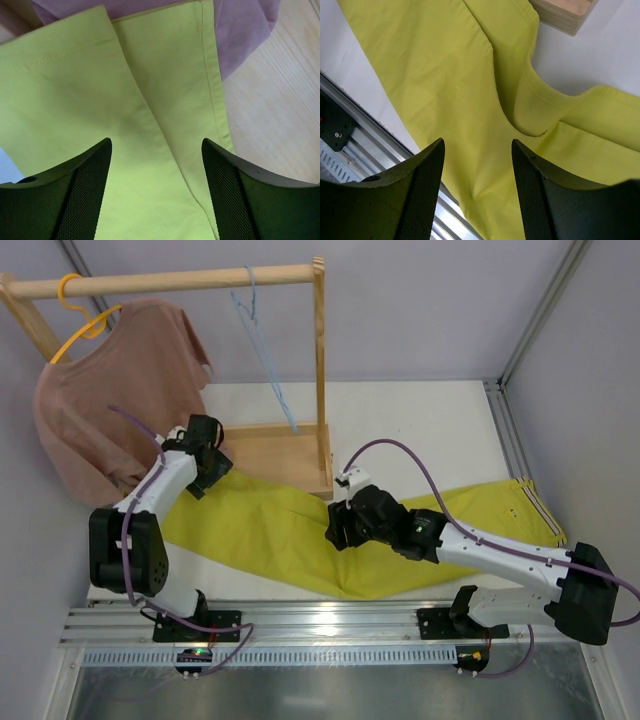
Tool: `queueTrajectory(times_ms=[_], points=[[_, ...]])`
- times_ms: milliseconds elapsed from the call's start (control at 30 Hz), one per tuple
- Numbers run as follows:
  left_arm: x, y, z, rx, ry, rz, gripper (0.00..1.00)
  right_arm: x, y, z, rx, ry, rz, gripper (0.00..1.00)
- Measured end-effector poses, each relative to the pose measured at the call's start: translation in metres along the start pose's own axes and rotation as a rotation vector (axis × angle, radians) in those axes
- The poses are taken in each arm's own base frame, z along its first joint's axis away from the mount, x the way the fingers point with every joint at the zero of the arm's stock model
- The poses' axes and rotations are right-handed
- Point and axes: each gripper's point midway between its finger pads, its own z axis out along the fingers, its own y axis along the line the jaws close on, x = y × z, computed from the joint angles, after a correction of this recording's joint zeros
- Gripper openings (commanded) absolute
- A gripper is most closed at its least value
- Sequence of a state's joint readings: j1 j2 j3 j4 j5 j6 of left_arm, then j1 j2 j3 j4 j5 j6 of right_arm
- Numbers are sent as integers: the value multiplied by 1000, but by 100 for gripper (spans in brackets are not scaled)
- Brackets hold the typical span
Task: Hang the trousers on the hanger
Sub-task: Fold the trousers
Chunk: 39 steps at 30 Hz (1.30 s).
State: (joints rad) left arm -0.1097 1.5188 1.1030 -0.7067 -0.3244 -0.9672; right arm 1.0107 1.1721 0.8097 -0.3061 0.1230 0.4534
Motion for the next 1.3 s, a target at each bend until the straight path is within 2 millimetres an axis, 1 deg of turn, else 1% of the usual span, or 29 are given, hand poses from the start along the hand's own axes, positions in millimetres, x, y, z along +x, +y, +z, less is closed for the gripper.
queueTrajectory(times_ms=[100,167,233,300,367,600,733,833,933,1000,1133,1233,1300], points=[[-2,-1,4,-41,1,17,74,3,0,2,0,11,-2,59],[-11,-3,7,-66,-18,30,70,3,0,2,-1,13,-4,59],[-25,-9,7,-66,-49,46,66,3,0,1,-2,11,-4,59],[-40,-15,7,-41,-81,69,66,3,0,0,-2,10,-4,59],[-49,-19,7,-13,-94,90,67,3,-1,-1,-1,8,-5,59],[-67,-18,17,66,-78,172,68,9,-5,-2,5,13,-8,59],[-68,-14,28,103,-58,200,67,15,-8,0,12,22,-10,59],[-66,-10,41,112,-25,217,66,19,-11,0,19,30,-11,59],[-58,-8,57,108,12,252,65,20,-12,-1,21,28,-12,59],[-53,-9,63,116,32,281,65,20,-13,-3,21,21,-11,59],[-51,-12,66,138,36,318,66,17,-13,-7,19,2,-9,59],[-53,-13,68,142,29,337,66,18,-14,-8,20,2,-9,59],[-53,-13,71,144,26,350,64,20,-16,-8,24,4,-9,59]])
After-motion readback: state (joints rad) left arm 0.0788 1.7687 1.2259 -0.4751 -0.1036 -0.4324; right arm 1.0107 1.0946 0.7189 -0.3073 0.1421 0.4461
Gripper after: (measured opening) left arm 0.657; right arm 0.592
